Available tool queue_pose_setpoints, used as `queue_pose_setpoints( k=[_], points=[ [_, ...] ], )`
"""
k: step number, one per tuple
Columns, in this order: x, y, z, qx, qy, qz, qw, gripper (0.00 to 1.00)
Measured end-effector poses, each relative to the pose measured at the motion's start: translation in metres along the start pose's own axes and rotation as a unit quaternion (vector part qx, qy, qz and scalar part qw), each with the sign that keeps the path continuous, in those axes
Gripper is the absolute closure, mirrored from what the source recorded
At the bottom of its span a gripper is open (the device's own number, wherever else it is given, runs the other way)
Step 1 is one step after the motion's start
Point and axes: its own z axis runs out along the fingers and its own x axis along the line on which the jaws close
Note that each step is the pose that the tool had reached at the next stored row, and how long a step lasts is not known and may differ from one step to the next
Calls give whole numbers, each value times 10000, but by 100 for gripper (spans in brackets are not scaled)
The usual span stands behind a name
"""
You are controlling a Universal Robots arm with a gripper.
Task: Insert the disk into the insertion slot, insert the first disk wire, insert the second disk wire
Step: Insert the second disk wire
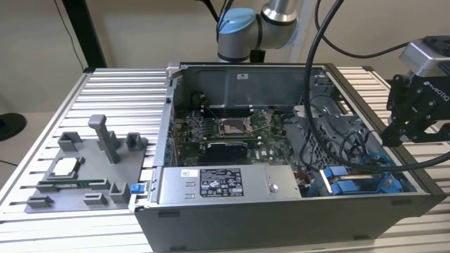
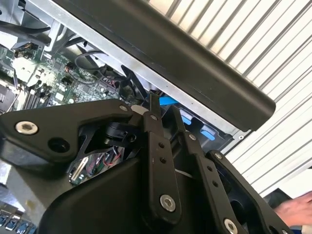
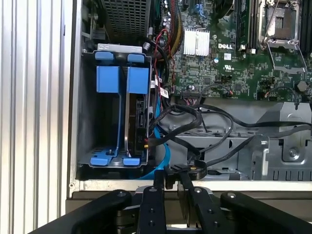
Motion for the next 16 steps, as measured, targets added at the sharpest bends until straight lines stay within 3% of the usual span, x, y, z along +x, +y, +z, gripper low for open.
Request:
queue_pose_setpoints(
  k=[3, 4, 16],
  points=[
    [0, 0, 1, 0, -1, 0, 10000, 0],
    [0, 0, 1, 0, -1, 0, 10000, 100],
    [1, 0, 4, 0, -2, 0, 10000, 100]
  ],
)
